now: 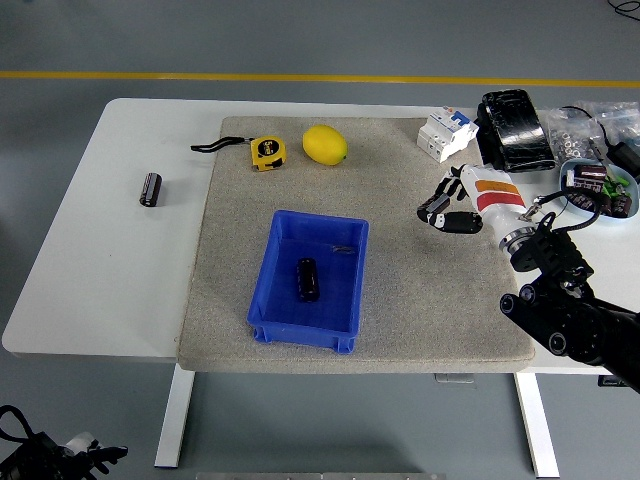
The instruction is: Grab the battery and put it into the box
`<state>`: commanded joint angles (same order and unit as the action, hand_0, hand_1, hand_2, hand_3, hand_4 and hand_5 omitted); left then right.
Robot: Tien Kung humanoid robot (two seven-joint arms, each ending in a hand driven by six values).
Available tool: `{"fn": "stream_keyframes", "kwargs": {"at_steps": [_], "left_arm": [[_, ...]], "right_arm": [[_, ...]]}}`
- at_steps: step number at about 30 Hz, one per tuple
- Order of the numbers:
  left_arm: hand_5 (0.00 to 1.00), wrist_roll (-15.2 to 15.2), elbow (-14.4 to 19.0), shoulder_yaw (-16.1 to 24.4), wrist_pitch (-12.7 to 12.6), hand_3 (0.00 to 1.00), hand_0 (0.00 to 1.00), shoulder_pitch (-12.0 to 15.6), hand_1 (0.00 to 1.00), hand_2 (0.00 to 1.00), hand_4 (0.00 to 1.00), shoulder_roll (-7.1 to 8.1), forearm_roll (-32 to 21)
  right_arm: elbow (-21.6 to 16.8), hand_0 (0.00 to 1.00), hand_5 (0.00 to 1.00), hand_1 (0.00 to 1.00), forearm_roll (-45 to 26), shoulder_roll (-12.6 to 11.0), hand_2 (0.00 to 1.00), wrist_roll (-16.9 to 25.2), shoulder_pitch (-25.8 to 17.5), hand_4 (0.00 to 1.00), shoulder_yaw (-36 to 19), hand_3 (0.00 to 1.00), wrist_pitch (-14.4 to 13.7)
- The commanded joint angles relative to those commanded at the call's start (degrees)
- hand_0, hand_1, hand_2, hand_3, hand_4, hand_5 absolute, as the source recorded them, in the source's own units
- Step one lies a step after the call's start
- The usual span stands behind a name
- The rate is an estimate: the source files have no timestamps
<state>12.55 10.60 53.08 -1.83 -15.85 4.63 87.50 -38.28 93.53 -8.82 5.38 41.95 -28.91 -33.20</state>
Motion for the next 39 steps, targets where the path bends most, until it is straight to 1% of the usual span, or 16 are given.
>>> {"fn": "stream_keyframes", "kwargs": {"at_steps": [1, 3, 8, 10, 15, 18, 20, 21, 25, 26, 30, 32, 33, 38, 39], "left_arm": [[0.636, 0.0, 0.0, 0.1, 0.0, 0.599, 0.567, 0.1, 0.538, 0.630, 0.582, 0.03, 0.1], [0.635, 0.0, -0.1, 0.6, 0.0, 0.598, 0.566, 0.2, 0.533, 0.622, 0.582, 0.12, 0.6], [0.635, 0.4, 0.0, 2.5, 0.4, 0.598, 0.568, 0.1, 0.531, 0.621, 0.582, 0.24, 3.2], [0.635, 0.5, 0.0, 2.7, 0.4, 0.598, 0.568, 0.1, 0.531, 0.621, 0.582, 0.28, 3.3], [0.636, 0.3, 0.0, 2.1, 0.4, 0.599, 0.565, -0.1, 0.530, 0.619, 0.582, 0.36, 2.7], [0.636, 0.2, 0.0, 1.8, 0.3, 0.599, 0.565, -0.2, 0.530, 0.619, 0.582, 0.44, 2.3], [0.636, 0.2, 0.0, 1.9, 0.3, 0.599, 0.565, -0.4, 0.530, 0.619, 0.582, 0.50, 2.5], [0.637, 0.3, 0.0, 1.9, 0.3, 0.599, 0.562, -0.4, 0.526, 0.613, 0.582, 0.51, 2.6], [0.637, 0.3, 0.1, 2.0, 0.4, 0.599, 0.562, -0.7, 0.526, 0.613, 0.582, 0.59, 2.9], [0.637, 0.4, 0.1, 2.0, 0.5, 0.598, 0.560, -0.8, 0.521, 0.609, 0.583, 0.60, 3.0], [0.637, 0.5, 0.2, 2.3, 0.5, 0.598, 0.560, -1.0, 0.521, 0.609, 0.583, 0.60, 3.3], [0.637, 0.5, 0.2, 2.4, 0.5, 0.598, 0.560, -1.0, 0.521, 0.609, 0.583, 0.58, 3.3], [0.637, 0.5, 0.2, 2.4, 0.4, 0.598, 0.558, -1.0, 0.515, 0.606, 0.583, 0.58, 3.3], [0.637, 0.6, 0.3, 2.2, 0.5, 0.598, 0.558, -1.0, 0.515, 0.606, 0.583, 0.58, 3.2], [0.638, 0.6, 0.3, 2.2, 0.5, 0.597, 0.556, -1.0, 0.514, 0.604, 0.583, 0.58, 3.1]], "right_arm": [[-1.1, 0.321, 0.272, 0.410, 0.4, -0.3, 0.436, -0.1, -0.1, 0.863, -0.4, 0.479, 0.1], [-4.5, 0.319, 0.272, 0.411, 1.0, -1.1, 0.436, -0.3, -0.2, 0.862, -1.2, 0.478, 0.4], [-14.4, 0.322, 0.272, 0.414, 1.8, -3.2, 0.438, -0.1, 0.1, 0.864, -0.7, 0.480, 0.6], [-18.7, 0.322, 0.272, 0.414, 2.5, -3.8, 0.438, -0.2, 0.3, 0.864, 0.1, 0.480, 0.9], [-26.9, 0.321, 0.275, 0.415, 2.1, -4.5, 0.440, -0.7, 0.9, 0.866, 2.8, 0.481, 2.0], [-31.0, 0.321, 0.275, 0.415, 2.2, -4.9, 0.440, -0.9, 1.6, 0.866, 5.0, 0.481, 3.0], [-33.2, 0.321, 0.275, 0.415, 1.9, -5.0, 0.440, -0.7, 2.4, 0.866, 6.8, 0.481, 4.4], [-33.7, 0.337, 0.285, 0.427, 1.8, -5.0, 0.443, -0.6, 2.8, 0.879, 7.6, 0.485, 4.9], [-34.1, 0.337, 0.285, 0.427, 1.3, -4.5, 0.443, -0.3, 4.3, 0.879, 10.9, 0.485, 7.7], [-34.0, 0.345, 0.300, 0.461, 0.8, -4.3, 0.476, -0.2, 4.6, 0.895, 11.6, 0.490, 8.3], [-33.4, 0.345, 0.300, 0.461, -0.1, -4.2, 0.476, 0.4, 5.7, 0.895, 14.3, 0.490, 9.5], [-33.1, 0.345, 0.300, 0.461, -0.2, -4.2, 0.476, 0.4, 5.8, 0.895, 14.8, 0.490, 10.2], [-32.9, 0.420, 0.342, 0.530, -0.1, -4.1, 0.530, 0.5, 5.8, 0.940, 14.9, 0.574, 10.7], [-31.9, 0.420, 0.342, 0.530, 0.4, -4.1, 0.530, 0.4, 5.6, 0.940, 13.5, 0.574, 13.5], [-31.7, 0.693, 0.367, 0.687, 0.3, -4.1, 0.741, 0.5, 5.5, 0.998, 13.2, 0.817, 13.8]]}}
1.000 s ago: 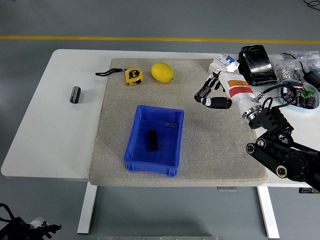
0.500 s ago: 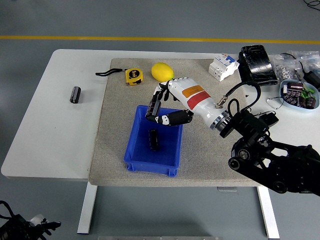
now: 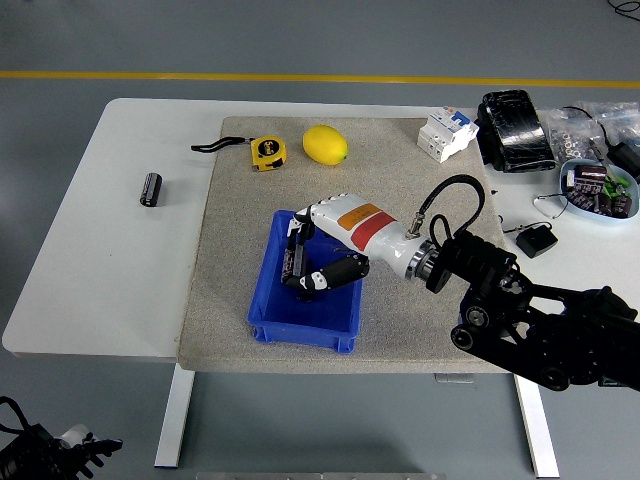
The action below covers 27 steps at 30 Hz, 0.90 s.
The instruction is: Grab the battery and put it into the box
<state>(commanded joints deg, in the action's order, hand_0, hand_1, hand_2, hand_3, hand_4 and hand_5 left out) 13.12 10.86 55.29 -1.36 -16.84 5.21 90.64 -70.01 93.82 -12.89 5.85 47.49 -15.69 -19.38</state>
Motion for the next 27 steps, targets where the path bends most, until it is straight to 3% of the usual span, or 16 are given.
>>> {"fn": "stream_keyframes", "kwargs": {"at_steps": [5, 6, 15, 17, 18, 23, 24, 27], "left_arm": [[0.638, 0.1, 0.0, 0.0, 0.0, 0.597, 0.556, 0.1, 0.514, 0.604, 0.583, 0.03, 0.0], [0.636, 0.1, 0.0, 0.0, 0.1, 0.598, 0.555, 0.1, 0.511, 0.603, 0.583, 0.04, -0.1], [0.635, 0.2, 0.1, -0.1, 0.1, 0.598, 0.555, 0.2, 0.508, 0.597, 0.582, 0.01, -0.2], [0.635, 0.2, 0.1, -0.1, 0.1, 0.598, 0.555, 0.1, 0.508, 0.597, 0.582, 0.02, -0.2], [0.636, 0.3, 0.1, -0.2, 0.1, 0.598, 0.551, 0.1, 0.507, 0.595, 0.584, 0.03, -0.2], [0.636, 0.5, 0.2, 0.2, 0.2, 0.598, 0.551, -0.2, 0.507, 0.595, 0.584, -0.01, 0.2], [0.635, 0.5, 0.3, 0.2, 0.3, 0.598, 0.552, -0.2, 0.505, 0.593, 0.584, 0.01, 0.3], [0.635, 0.7, 0.4, 0.3, 0.5, 0.598, 0.552, -0.4, 0.505, 0.593, 0.584, 0.02, 0.6]], "right_arm": [[0.7, 0.693, 0.367, 0.687, 0.7, -0.2, 0.741, -0.3, -0.1, 0.998, -1.2, 0.817, 1.7], [0.9, 0.795, 0.369, 0.807, 1.1, -0.2, 0.855, -0.2, -0.1, 0.998, -1.3, 0.864, 1.7], [1.9, 0.802, 0.381, 0.818, -1.7, 0.5, 0.871, 2.1, -0.8, 0.998, -6.3, 0.872, 0.5], [3.5, 0.802, 0.381, 0.818, -5.9, 0.8, 0.871, 4.4, -0.4, 0.998, -8.8, 0.872, 1.2], [4.4, 0.789, 0.470, 0.798, -8.3, 0.9, 0.826, 5.3, -0.1, 0.998, -9.9, 0.833, 2.0], [10.5, 0.789, 0.470, 0.798, -20.3, 2.1, 0.826, 6.3, 2.2, 0.998, -13.9, 0.833, 7.5], [11.9, 0.815, 0.648, 0.803, -22.5, 2.3, 0.828, 6.1, 2.8, 0.998, -14.4, 0.840, 8.5], [17.1, 0.815, 0.648, 0.803, -30.3, 3.2, 0.828, 4.9, 4.8, 0.998, -15.6, 0.840, 11.3]]}}
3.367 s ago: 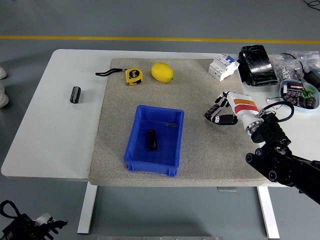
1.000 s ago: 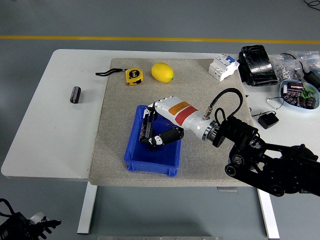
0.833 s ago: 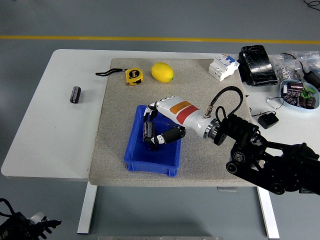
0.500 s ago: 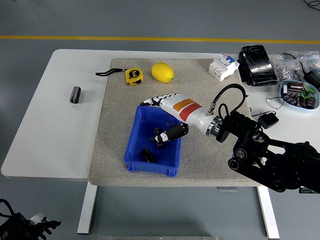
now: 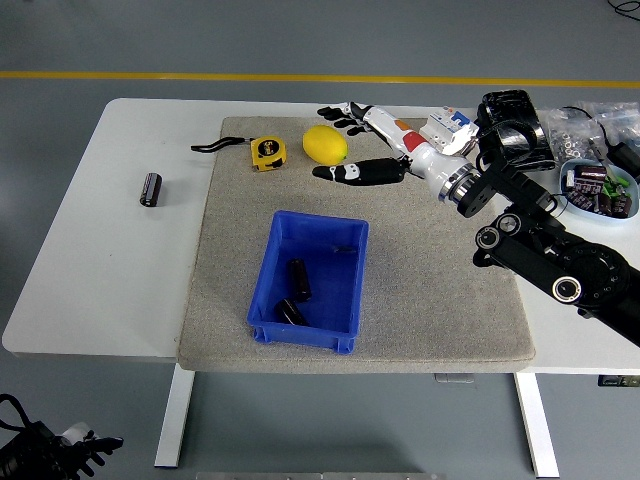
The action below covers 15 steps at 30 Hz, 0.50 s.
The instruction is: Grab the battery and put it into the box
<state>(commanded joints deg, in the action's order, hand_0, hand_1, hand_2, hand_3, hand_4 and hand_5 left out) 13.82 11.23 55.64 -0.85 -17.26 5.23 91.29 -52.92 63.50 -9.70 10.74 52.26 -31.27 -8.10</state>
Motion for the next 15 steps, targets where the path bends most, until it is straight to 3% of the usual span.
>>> {"fn": "stream_keyframes", "kwargs": {"at_steps": [2, 3, 8, 9, 10, 15], "left_arm": [[0.635, 0.1, 0.1, 0.1, 0.1, 0.598, 0.552, 0.0, 0.505, 0.593, 0.584, -0.01, 0.2], [0.637, 0.1, 0.1, 0.1, 0.1, 0.598, 0.552, 0.0, 0.505, 0.591, 0.585, -0.01, 0.2], [0.637, 0.5, 0.3, 0.1, 0.4, 0.598, 0.552, 0.3, 0.505, 0.591, 0.585, -0.03, 0.4], [0.636, 0.5, 0.3, 0.0, 0.5, 0.598, 0.553, 0.4, 0.514, 0.596, 0.584, -0.03, 0.5], [0.636, 0.6, 0.4, 0.0, 0.6, 0.598, 0.553, 0.4, 0.514, 0.596, 0.584, -0.02, 0.6], [0.636, 0.8, 0.4, 0.4, 0.8, 0.598, 0.554, 0.7, 0.514, 0.597, 0.585, 0.01, 1.3]], "right_arm": [[3.3, 0.815, 0.648, 0.803, -4.5, 0.5, 0.828, -0.6, 0.9, 0.998, -0.3, 0.840, 1.3], [4.7, 0.868, 0.727, 0.827, -6.7, 0.7, 0.855, -0.8, 1.3, 0.998, -0.5, 0.867, 1.7], [13.3, 0.868, 0.727, 0.827, -19.0, 2.3, 0.855, -1.6, 3.2, 0.998, -0.1, 0.867, 5.1], [15.3, 0.889, 0.796, 0.850, -21.6, 2.7, 0.867, -1.6, 3.5, 0.998, 0.1, 0.886, 5.9], [16.7, 0.889, 0.796, 0.850, -23.7, 2.9, 0.867, -1.6, 3.7, 0.998, 0.3, 0.886, 6.3], [20.4, 0.889, 0.823, 0.851, -27.5, 3.1, 0.867, -1.8, 4.0, 0.998, 1.7, 0.888, 8.9]]}}
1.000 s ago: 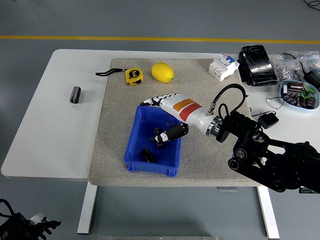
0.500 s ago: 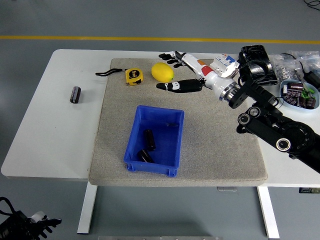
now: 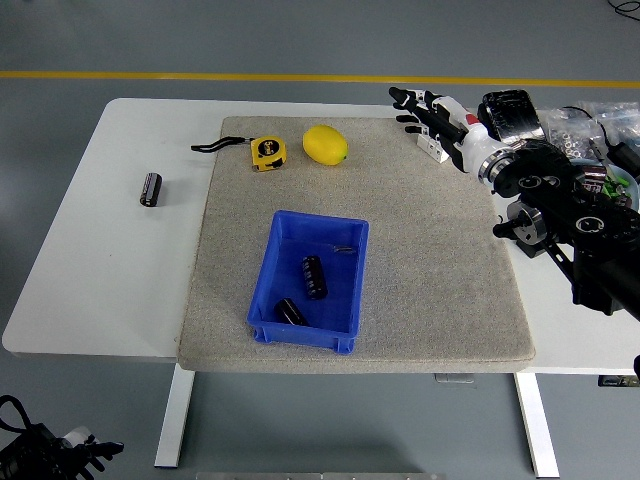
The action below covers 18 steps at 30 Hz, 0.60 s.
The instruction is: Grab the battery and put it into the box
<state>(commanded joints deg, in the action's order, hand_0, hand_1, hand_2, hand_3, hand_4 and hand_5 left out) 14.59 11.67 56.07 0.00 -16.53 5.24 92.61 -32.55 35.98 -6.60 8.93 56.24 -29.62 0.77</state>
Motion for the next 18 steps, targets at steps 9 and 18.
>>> {"fn": "stream_keyframes", "kwargs": {"at_steps": [9, 18], "left_arm": [[0.635, 0.0, 0.0, -0.4, 0.1, 0.598, 0.556, -0.1, 0.514, 0.600, 0.585, -0.05, -0.2], [0.636, -0.2, -0.1, -0.9, -0.2, 0.598, 0.557, -0.7, 0.515, 0.601, 0.585, -0.19, -0.8]], "right_arm": [[3.4, 0.889, 0.842, 0.849, 0.4, 0.5, 0.865, -1.7, -0.4, 0.998, 3.6, 0.885, 3.1], [6.4, 0.889, 0.863, 0.843, 2.9, 0.3, 0.856, -1.9, -1.0, 0.998, 5.8, 0.861, 5.5]]}}
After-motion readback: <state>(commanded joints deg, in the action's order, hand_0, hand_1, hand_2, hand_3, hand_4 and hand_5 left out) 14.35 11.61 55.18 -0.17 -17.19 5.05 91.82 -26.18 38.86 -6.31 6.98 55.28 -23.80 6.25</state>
